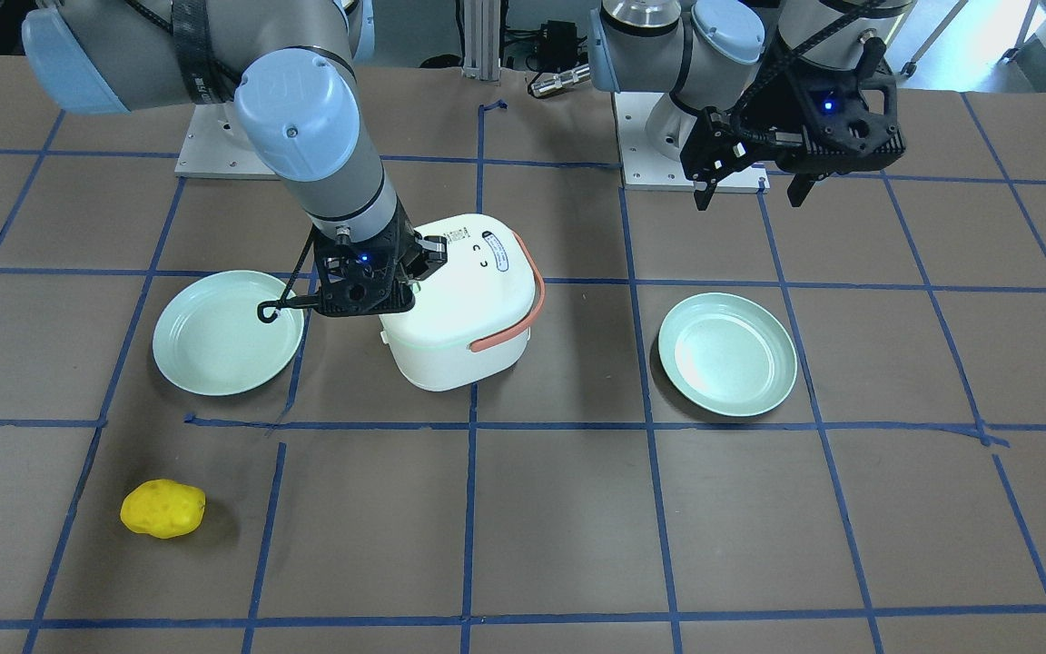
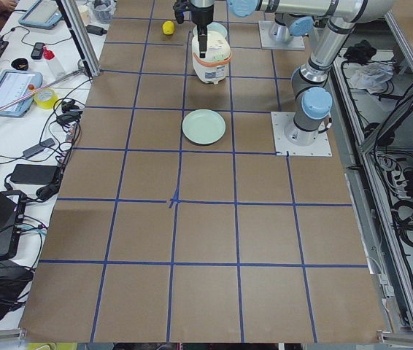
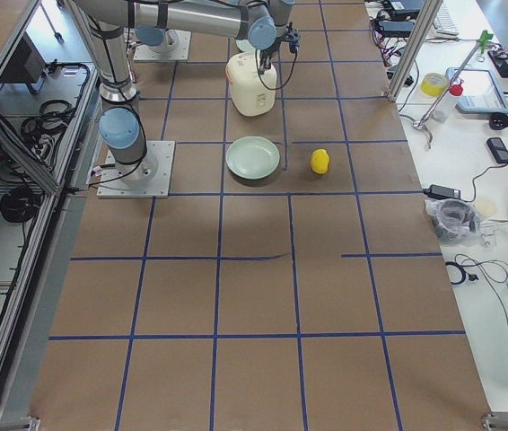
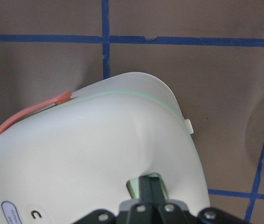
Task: Press rice cooker button
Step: 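Press down on the green lid button with the right gripper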
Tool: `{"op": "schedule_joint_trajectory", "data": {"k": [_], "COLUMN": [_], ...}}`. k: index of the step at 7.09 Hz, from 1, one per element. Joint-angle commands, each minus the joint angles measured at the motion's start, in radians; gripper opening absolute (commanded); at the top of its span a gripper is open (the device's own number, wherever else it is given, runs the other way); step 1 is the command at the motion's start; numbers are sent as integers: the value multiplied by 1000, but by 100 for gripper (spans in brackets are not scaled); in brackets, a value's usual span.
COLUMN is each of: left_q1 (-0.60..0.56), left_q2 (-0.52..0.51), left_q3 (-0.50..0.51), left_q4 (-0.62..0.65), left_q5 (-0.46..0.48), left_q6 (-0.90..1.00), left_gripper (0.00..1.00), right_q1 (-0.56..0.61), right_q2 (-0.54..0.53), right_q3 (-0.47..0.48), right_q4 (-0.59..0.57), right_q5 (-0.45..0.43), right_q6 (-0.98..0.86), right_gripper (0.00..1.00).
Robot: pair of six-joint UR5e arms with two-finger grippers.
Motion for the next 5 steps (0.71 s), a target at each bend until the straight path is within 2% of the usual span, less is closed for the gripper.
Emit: {"op": "schedule_joint_trajectory", "data": {"k": [1,4,5], "left_q1": [0,0,0], "left_q2": [0,0,0], "left_q3": [0,0,0], "left_q4": [0,0,0], "left_q5": [0,0,0], "left_q6": [0,0,0], "left_gripper": [100,100,100], "right_q1": [-2,-2,-2], "right_q2": [1,-16,-23], "right_q3": [-1,-44,-84], "right_q4": [0,6,20], "right_q5": [-2,0,-3], "right_q6": [4,55,67], "right_gripper": [0,0,18]}}
